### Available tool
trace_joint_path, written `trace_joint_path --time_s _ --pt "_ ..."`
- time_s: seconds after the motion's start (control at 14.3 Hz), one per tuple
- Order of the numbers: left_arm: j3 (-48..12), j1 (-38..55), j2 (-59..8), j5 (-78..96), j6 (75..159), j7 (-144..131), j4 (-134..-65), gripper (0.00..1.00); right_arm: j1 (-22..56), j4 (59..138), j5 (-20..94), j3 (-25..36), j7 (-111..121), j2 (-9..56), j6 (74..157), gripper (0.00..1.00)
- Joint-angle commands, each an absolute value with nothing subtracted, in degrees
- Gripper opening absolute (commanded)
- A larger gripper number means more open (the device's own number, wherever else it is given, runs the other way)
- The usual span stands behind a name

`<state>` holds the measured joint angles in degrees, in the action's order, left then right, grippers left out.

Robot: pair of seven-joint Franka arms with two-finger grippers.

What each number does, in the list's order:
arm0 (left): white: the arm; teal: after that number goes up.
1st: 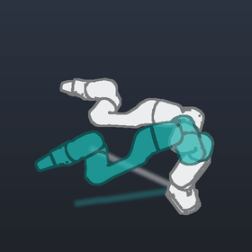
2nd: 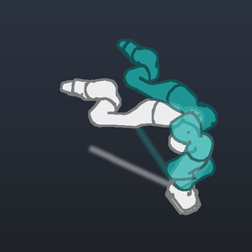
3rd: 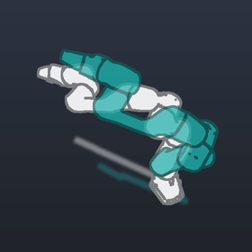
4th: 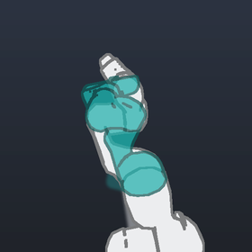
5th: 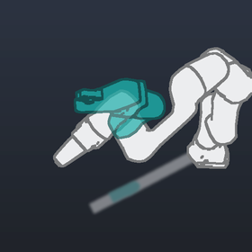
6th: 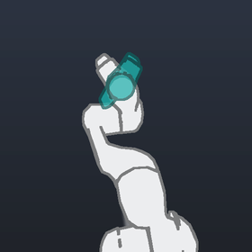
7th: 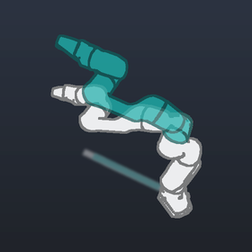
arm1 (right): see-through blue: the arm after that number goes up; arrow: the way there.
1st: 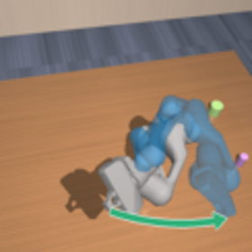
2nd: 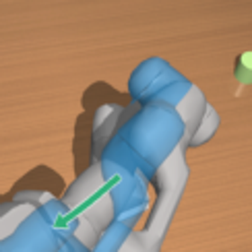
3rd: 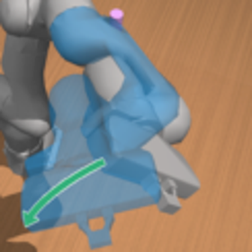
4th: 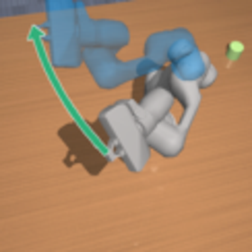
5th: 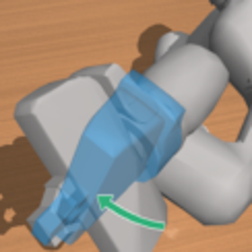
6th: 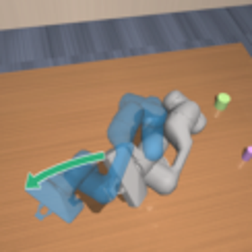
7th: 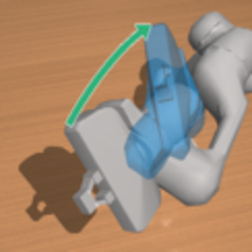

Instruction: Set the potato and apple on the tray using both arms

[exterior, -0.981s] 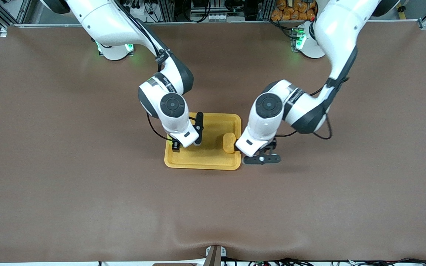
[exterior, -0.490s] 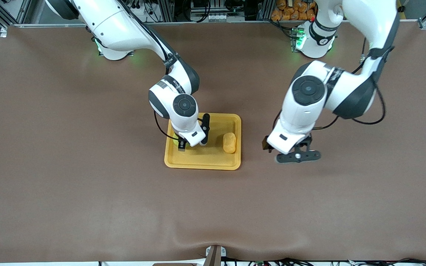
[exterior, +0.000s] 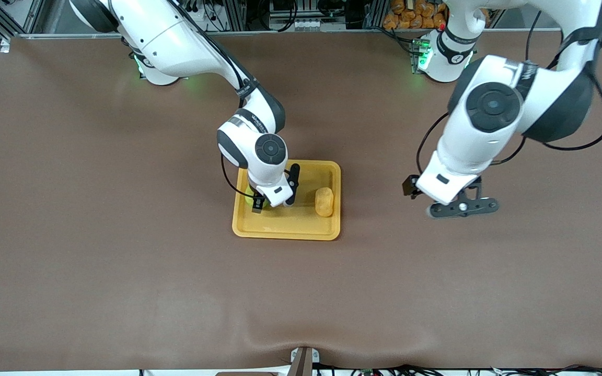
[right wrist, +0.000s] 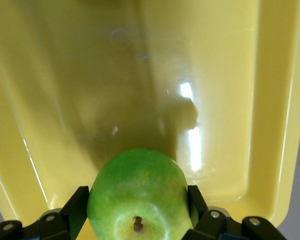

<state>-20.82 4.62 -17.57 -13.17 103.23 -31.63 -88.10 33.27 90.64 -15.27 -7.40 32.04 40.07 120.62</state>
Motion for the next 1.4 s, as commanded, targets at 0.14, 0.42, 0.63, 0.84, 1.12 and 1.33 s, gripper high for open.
trace_joint_path --time_s 0.14,0.42,0.63,0.84,1.12,1.33 --pt "-21.36 1.33 -12.75 -11.25 99.14 -27.61 -89.03 1.0 35.59 90.09 -20.99 -6.94 22.69 39.99 120.15 1.0" --pt "-21.18 -1.93 -10.29 -10.2 97.04 -20.06 -88.24 1.0 35.51 89.74 -20.92 -7.03 22.15 39.38 119.62 1.0" --pt "-21.18 -4.3 -8.53 -10.11 95.19 -15.3 -87.45 1.0 35.51 89.65 -20.92 -7.21 22.15 37.71 118.48 1.0" --pt "-21.09 -6.5 -7.12 -8.45 95.01 -12.22 -87.36 1.0 34.81 89.65 -20.48 -7.21 22.41 34.64 114.8 1.0" --pt "-20.92 -8.26 -4.67 -7.91 93.6 -8.53 -87.45 1.0 31.39 89.56 -20.04 -7.03 22.15 30.25 110.31 1.0" --pt "-20.83 -10.01 -2.12 -5.37 91.15 -6.68 -87.45 1.0 27.17 89.65 -18.55 -6.94 22.15 25.33 106.62 1.0"
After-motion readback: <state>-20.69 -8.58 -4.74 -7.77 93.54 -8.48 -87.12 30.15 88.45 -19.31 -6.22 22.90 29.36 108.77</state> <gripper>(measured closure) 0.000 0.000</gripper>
